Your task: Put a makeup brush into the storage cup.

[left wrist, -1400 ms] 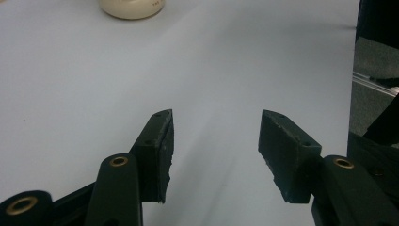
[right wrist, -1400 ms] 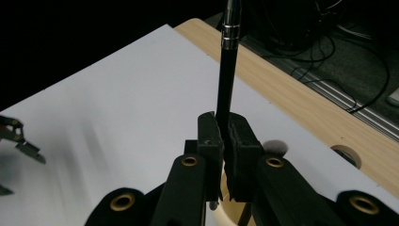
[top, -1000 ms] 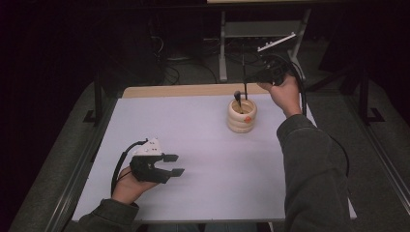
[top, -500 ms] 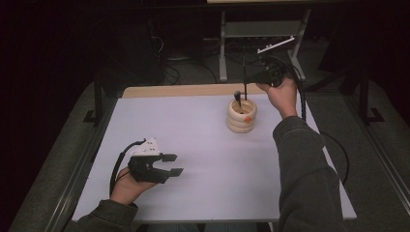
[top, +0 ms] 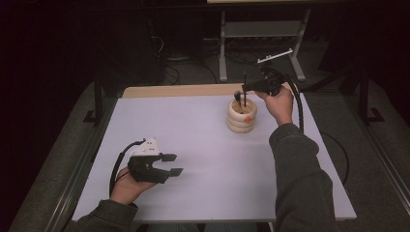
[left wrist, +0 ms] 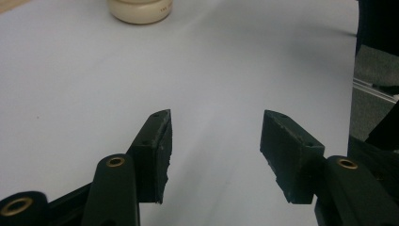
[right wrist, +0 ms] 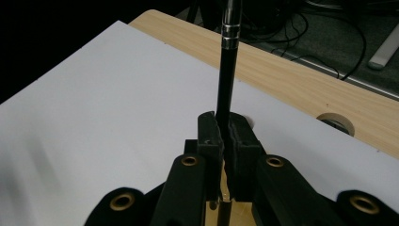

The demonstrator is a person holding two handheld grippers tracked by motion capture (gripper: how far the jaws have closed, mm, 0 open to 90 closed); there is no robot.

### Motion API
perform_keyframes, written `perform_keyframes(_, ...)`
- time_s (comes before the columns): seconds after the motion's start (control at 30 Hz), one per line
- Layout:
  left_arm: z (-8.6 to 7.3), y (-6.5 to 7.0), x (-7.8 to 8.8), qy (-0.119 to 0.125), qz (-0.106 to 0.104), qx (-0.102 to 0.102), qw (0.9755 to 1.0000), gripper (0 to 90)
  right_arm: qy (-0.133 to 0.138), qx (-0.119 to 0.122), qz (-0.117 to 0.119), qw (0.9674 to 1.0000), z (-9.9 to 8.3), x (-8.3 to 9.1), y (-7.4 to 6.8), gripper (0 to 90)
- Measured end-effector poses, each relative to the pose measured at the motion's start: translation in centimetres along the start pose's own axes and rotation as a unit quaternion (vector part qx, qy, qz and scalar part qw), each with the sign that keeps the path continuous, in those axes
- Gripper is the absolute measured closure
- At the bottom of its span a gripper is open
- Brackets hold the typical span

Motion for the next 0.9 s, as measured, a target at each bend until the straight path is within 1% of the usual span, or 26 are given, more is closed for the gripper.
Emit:
perform_keyframes(0.07, 0.1, -0.1, 0.1, 0.001, 0.001, 0.0, 1.0, 43.6, -0.001, 0.004, 0.0, 1.0, -0.3, -0.2, 0.1, 84.5)
perform_keyframes(0.13, 0.1, -0.2, 0.1, 0.002, 0.001, -0.004, 1.0, 43.5, -0.002, 0.002, 0.0, 1.0, -0.5, -0.3, 0.1, 84.5)
perform_keyframes(0.17, 0.1, -0.1, 0.1, 0.002, 0.001, -0.001, 1.0, 43.5, -0.001, 0.006, -0.001, 1.0, -0.6, -0.4, 0.2, 84.5)
perform_keyframes(0.2, 0.0, -0.1, 0.1, 0.001, 0.0, 0.001, 1.0, 43.5, -0.002, 0.001, -0.002, 1.0, -0.7, -0.3, 0.2, 84.5)
perform_keyframes(0.27, 0.0, 0.0, 0.0, 0.0, 0.0, -0.001, 1.0, 43.4, -0.003, 0.003, -0.001, 1.0, -0.9, -0.3, 0.2, 84.5)
perform_keyframes(0.37, 0.0, 0.0, 0.0, 0.001, 0.0, 0.002, 1.0, 43.3, 0.003, 0.001, -0.001, 1.0, -1.1, -0.3, 0.2, 84.5)
perform_keyframes(0.43, 0.1, 0.0, 0.0, 0.002, 0.001, 0.002, 1.0, 42.9, 0.002, -0.005, -0.002, 1.0, -1.3, -0.3, 0.1, 84.5)
perform_keyframes(0.5, 0.1, -0.1, 0.0, 0.001, 0.002, 0.004, 1.0, 42.0, 0.002, -0.002, -0.001, 1.0, -1.6, -0.5, 0.1, 84.5)
perform_keyframes(0.53, 0.1, 0.0, 0.0, 0.007, 0.002, 0.011, 0.9999, 41.8, 0.0, 0.003, -0.002, 1.0, -1.8, -0.5, 0.2, 84.5)
perform_keyframes(0.6, 0.2, 0.0, 0.0, 0.007, 0.001, 0.008, 0.9999, 41.7, -0.001, 0.0, -0.002, 1.0, -1.9, -0.6, 0.1, 84.5)
perform_keyframes(0.63, 0.1, 0.0, 0.0, 0.005, 0.002, 0.008, 1.0, 41.6, -0.003, 0.004, -0.001, 1.0, -2.3, -0.7, 0.2, 84.5)
perform_keyframes(0.7, 0.1, -0.1, 0.0, 0.006, 0.002, 0.007, 1.0, 41.5, -0.002, -0.001, -0.002, 1.0, -2.4, -0.7, 0.1, 84.5)
perform_keyframes(0.77, 0.1, -0.1, 0.0, 0.004, 0.003, 0.006, 1.0, 41.4, 0.003, 0.002, 0.0, 1.0, -2.5, -0.7, 0.2, 84.5)
perform_keyframes(0.8, 0.1, -0.1, 0.0, 0.005, 0.003, 0.006, 1.0, 41.4, 0.001, -0.008, 0.0, 1.0, -2.6, -0.7, 0.0, 84.5)
perform_keyframes(0.9, 0.1, -0.1, 0.0, 0.005, 0.003, 0.007, 1.0, 41.3, 0.002, -0.006, -0.002, 1.0, -2.9, -0.7, 0.1, 84.5)
Point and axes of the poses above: each handheld gripper's, and its own axes: x roughly backward along the jaws, z roughly out of its top, y roughly to its right, the point moved 9 cm from there along -x, roughly forward along the jaws, and after that the axes turned 8 degrees about y, right-handed, at the moved point
